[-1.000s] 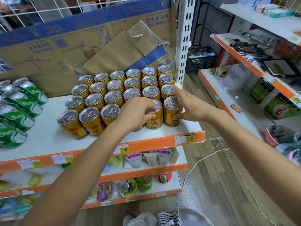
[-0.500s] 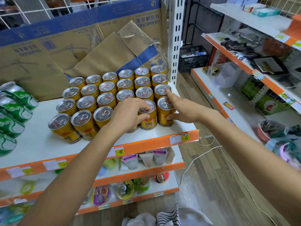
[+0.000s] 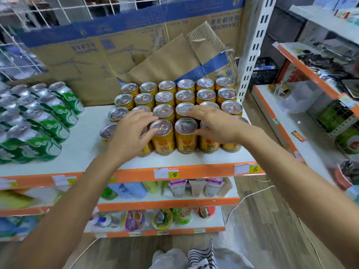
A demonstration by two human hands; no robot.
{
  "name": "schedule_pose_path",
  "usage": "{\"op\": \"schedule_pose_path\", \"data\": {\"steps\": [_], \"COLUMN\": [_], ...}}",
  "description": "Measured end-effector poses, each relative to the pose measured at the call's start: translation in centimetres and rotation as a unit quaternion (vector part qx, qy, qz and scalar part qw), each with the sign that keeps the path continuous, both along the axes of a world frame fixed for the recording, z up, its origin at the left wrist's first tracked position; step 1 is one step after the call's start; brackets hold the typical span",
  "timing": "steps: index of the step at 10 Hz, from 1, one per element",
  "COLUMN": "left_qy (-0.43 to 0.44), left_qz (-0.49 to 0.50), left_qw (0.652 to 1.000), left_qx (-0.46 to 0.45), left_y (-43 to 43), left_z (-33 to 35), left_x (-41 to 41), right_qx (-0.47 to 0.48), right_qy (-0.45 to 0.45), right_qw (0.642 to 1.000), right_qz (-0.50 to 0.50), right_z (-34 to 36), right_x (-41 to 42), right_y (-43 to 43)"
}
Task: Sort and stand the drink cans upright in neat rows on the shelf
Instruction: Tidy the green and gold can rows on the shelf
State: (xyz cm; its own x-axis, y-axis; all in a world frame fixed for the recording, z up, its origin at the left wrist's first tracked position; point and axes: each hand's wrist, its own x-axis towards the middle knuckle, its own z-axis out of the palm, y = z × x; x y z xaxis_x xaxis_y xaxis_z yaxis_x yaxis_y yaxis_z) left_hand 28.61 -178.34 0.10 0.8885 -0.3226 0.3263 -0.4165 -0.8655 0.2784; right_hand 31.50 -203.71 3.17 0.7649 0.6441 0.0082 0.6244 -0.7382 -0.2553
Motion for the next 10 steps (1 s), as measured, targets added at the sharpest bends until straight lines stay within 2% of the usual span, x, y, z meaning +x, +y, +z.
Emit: {"op": "schedule_pose_path", "data": {"steps": [1,2,3,4,7,9,10], "left_qy": [-0.013,0.003,0.027,0.032,-0.051,0.013,0.072], "left_qz": [0.037,0.054,0.022,-0.024,-0.039,-0.014,-0.008], "left_qw": [0.999,0.999,0.999,0.997,0.991,0.991,0.990], "left_qx": [0.001,0.002,0.014,0.066,0.116,0.135,0.117], "left_y": [4.0,7.5,9.2,9.1,9.2,9.1,9.1], "left_z": [-0.3,-0.8,-1.7,-3.0,-4.5,-3.3,-2.0], "left_x": [-0.3,0.0,0.9,1.4,2.1,1.6,0.8], "right_qx": [-0.005,-0.022,-0.066,-0.113,-0.126,-0.129,-0.112], "right_qy": [0.009,-0.023,-0.064,-0.088,-0.091,-0.072,-0.056], "right_qw": [1.000,0.999,0.995,0.990,0.987,0.988,0.990], "right_qz": [0.022,0.044,0.034,0.006,-0.035,-0.050,-0.069], "right_z": [-0.3,-1.1,-1.9,-2.9,-4.1,-3.8,-2.9], "right_x": [0.3,0.5,0.7,0.5,0.4,0.3,-0.7], "right_y": [2.4,5.2,7.8,9.6,10.3,10.6,11.0]}}
